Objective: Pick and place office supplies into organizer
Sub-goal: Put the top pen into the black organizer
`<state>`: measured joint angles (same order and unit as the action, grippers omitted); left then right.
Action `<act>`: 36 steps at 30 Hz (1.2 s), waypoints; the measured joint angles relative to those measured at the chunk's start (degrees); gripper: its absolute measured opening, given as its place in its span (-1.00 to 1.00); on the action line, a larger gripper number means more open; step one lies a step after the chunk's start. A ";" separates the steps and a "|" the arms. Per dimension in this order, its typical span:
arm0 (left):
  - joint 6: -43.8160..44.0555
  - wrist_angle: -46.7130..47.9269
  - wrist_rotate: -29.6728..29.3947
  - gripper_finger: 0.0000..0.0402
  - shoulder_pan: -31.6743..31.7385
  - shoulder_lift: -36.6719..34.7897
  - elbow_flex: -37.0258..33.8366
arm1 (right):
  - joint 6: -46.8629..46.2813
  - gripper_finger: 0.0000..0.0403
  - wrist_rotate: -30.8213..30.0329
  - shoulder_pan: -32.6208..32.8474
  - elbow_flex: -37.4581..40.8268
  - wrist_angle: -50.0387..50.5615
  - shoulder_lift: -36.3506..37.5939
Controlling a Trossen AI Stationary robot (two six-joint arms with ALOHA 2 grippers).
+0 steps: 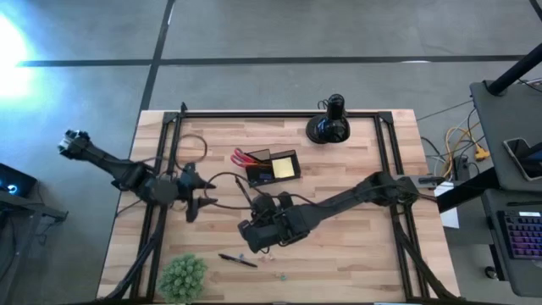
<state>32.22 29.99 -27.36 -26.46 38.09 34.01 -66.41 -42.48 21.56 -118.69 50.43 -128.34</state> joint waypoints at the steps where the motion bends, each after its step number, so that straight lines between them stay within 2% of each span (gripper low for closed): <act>1: 0.02 -2.04 2.12 0.04 1.93 -0.48 -0.23 | 1.33 -0.93 -0.12 0.19 0.00 -0.10 0.15; 5: 0.28 -14.96 15.16 0.04 9.67 -2.72 -1.12 | 6.26 -0.93 -0.30 0.68 -0.04 -0.28 0.48; 12: 6.27 -17.58 21.22 0.04 17.04 -2.77 -2.26 | 4.09 -0.94 -7.73 0.81 -0.04 0.06 0.61; 18: 7.88 -30.64 21.21 0.04 18.21 1.68 -2.92 | 4.46 -0.94 -10.70 0.81 -0.07 -0.36 0.68; 24: 7.92 -33.82 21.53 0.04 19.76 9.09 -3.01 | 6.23 -0.94 -11.76 1.02 -0.09 -3.56 0.72; 29: 7.89 -43.44 21.66 0.04 20.35 14.53 -2.96 | 7.95 -0.94 -11.75 1.14 -0.11 -4.95 0.79; 36: 7.92 -44.00 20.75 0.04 21.94 15.08 -2.92 | 7.93 -0.94 -11.73 1.76 -0.11 -3.86 0.99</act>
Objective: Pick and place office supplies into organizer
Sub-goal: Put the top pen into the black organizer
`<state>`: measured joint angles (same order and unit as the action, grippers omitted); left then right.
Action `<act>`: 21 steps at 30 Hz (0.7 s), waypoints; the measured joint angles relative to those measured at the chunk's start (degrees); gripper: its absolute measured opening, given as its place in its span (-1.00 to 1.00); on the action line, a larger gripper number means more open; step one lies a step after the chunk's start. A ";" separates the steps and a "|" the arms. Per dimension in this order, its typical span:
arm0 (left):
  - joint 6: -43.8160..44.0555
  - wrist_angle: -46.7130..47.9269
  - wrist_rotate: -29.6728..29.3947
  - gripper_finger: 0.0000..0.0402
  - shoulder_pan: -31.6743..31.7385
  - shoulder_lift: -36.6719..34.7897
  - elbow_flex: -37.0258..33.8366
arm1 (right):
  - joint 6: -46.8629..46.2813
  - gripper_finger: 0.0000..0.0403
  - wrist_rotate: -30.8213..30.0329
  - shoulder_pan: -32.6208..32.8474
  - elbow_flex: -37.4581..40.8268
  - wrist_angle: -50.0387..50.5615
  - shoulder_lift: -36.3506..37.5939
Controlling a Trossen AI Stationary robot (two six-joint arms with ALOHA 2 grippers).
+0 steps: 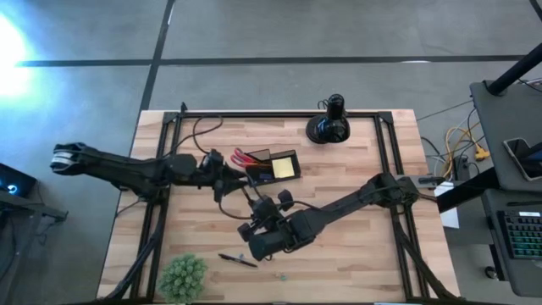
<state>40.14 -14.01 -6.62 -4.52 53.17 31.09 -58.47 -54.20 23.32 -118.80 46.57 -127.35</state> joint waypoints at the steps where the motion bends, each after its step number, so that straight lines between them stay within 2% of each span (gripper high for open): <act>1: 0.00 -0.03 0.00 0.04 0.07 -0.56 0.02 | 0.00 -0.94 0.00 -0.01 0.00 -0.01 0.00; 7: 0.00 2.14 -0.15 -0.03 0.43 -2.29 0.04 | -0.44 -0.94 -0.01 -0.08 0.00 0.25 0.00; 21: -1.97 1.75 -0.80 -0.78 1.93 -2.29 -0.15 | -1.08 -0.93 -0.01 -0.54 0.00 2.94 0.02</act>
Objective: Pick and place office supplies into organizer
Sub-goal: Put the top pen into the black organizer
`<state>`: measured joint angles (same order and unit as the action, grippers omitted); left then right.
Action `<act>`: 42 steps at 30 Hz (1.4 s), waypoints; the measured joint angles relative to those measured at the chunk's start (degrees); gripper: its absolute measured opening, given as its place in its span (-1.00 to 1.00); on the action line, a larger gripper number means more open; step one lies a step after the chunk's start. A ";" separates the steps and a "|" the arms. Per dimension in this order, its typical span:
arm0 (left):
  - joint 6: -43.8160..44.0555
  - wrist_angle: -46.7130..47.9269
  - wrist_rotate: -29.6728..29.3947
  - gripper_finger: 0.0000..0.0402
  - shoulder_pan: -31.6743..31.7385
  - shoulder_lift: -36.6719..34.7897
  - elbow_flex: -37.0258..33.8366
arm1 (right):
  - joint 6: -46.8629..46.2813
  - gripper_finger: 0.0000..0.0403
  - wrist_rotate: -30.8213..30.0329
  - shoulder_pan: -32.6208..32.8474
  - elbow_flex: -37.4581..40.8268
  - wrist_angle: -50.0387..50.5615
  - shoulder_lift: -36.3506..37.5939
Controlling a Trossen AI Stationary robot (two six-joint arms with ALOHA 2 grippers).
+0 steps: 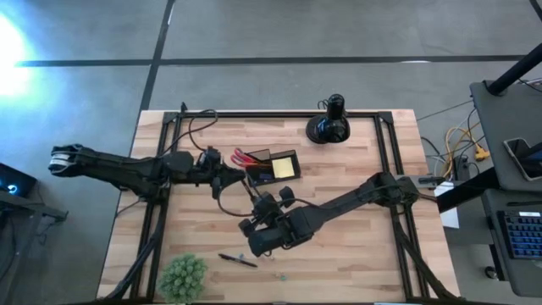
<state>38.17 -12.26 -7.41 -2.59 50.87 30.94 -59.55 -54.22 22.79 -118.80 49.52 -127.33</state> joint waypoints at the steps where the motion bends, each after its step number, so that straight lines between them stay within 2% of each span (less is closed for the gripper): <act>1: -0.35 -0.36 0.36 -0.83 0.24 0.02 0.03 | 0.00 -0.91 0.04 -0.04 0.00 0.09 0.00; 3: -0.59 -0.41 0.91 -0.91 0.68 0.00 0.09 | -0.20 -0.84 0.04 -0.19 0.02 0.15 0.00; 7: -4.25 1.71 -2.03 -0.91 1.85 0.94 -0.09 | -0.41 -0.60 0.13 0.19 0.00 -0.04 1.26; 12: -7.01 0.75 -1.02 -0.91 4.69 1.89 0.48 | -0.58 -0.29 0.12 0.06 -0.09 1.86 2.72; 14: -9.63 1.14 -1.04 -0.91 6.25 3.23 1.09 | -3.49 -0.19 0.17 -0.04 -0.06 5.46 3.97; 17: -14.16 0.85 -0.62 -0.91 8.92 5.04 2.28 | -13.55 -0.09 -1.53 0.21 -0.04 14.04 7.11; 22: -20.43 -1.75 -0.88 -0.91 11.79 10.25 3.11 | -34.37 -0.04 -11.60 2.05 -0.04 31.65 13.64; 24: -23.50 -4.45 -1.84 -0.91 12.47 12.57 3.15 | -38.85 -0.03 -13.09 2.29 -0.04 36.78 16.23; 28: -26.74 -10.86 -2.60 -0.91 13.67 17.96 3.17 | -36.47 -0.03 -13.01 2.21 -0.07 38.58 19.32; 32: -26.65 -11.05 -2.47 -0.91 14.25 20.55 4.35 | -34.48 -0.04 -12.76 2.21 0.00 38.68 19.61; 37: -25.99 -9.85 -1.95 -0.91 14.25 16.93 6.97 | -34.50 -0.04 -8.88 2.23 0.93 39.13 19.27; 42: -30.84 -3.43 -4.72 -0.91 14.71 14.67 7.04 | -37.46 -0.04 -8.46 2.23 2.95 40.06 19.19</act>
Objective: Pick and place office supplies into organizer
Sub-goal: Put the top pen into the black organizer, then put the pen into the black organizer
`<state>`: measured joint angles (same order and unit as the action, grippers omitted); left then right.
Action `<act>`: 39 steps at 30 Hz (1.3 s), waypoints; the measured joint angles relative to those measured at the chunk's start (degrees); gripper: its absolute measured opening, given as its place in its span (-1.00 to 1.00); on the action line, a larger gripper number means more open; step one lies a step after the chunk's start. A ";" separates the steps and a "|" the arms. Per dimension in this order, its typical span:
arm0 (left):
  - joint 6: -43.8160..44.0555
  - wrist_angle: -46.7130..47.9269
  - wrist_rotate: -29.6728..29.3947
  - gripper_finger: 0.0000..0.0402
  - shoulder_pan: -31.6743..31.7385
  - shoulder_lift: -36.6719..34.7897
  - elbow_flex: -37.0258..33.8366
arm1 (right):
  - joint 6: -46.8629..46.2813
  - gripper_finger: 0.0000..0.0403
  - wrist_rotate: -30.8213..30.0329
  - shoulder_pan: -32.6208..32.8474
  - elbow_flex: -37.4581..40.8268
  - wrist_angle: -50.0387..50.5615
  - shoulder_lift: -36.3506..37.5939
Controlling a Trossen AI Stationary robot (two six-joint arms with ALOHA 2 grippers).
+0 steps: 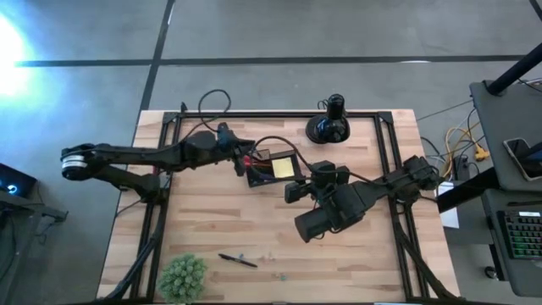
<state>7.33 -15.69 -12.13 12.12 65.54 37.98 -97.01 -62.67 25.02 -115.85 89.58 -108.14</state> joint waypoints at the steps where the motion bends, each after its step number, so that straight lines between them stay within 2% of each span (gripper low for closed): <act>1: 0.40 0.51 0.21 -0.91 0.13 0.54 -0.69 | -0.30 -0.04 -0.05 -0.01 0.15 0.31 0.00; 10: 0.72 -3.92 -3.09 -0.88 0.10 8.70 -1.19 | -0.51 -0.04 0.17 -0.42 1.75 0.12 0.00; 14: 1.89 -2.32 -3.29 -0.54 -0.32 12.41 -1.27 | -0.53 -0.04 1.25 -0.42 1.85 0.03 0.00; 17: 6.60 0.01 -3.22 -0.22 -1.84 11.49 -1.36 | -0.51 -0.04 1.57 -0.42 1.98 0.00 0.00; 21: 8.84 4.62 -3.02 0.14 -4.97 5.00 -0.53 | -0.51 -0.04 2.59 -0.42 2.24 -0.01 0.00; 25: 8.86 11.55 -2.34 0.32 -8.23 -4.60 1.59 | -0.50 -0.04 3.49 -0.42 2.79 -0.10 0.00; 27: 8.89 14.61 1.27 0.32 -10.94 -10.37 2.46 | 0.43 -0.04 7.35 -0.42 3.02 -0.71 0.00; 28: 8.41 16.80 3.47 0.30 -12.83 -13.31 2.95 | 3.70 -0.04 11.83 -0.45 3.67 -2.77 0.05; 31: 6.43 34.60 5.69 0.20 -18.91 -20.09 2.83 | 22.49 -0.04 31.11 -0.79 9.14 -15.35 0.11; 33: 9.65 47.03 6.30 0.12 -21.98 -22.25 1.77 | 32.20 -0.04 40.16 -0.72 14.77 -27.32 -0.20; 34: 11.46 49.77 7.45 0.09 -23.55 -23.09 1.14 | 35.48 -0.04 42.66 -0.70 17.65 -33.35 -0.26; 37: 16.56 50.01 9.73 0.00 -29.83 -25.63 -1.28 | 42.58 -0.04 46.64 -0.66 24.18 -49.77 -0.23; 39: 18.69 49.46 7.48 -0.05 -34.07 -26.37 -2.09 | 46.40 -0.04 48.47 -0.28 26.53 -58.11 -1.53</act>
<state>26.02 33.77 -4.65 -21.95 39.17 35.88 -50.61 -14.20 24.73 -89.32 31.47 -109.66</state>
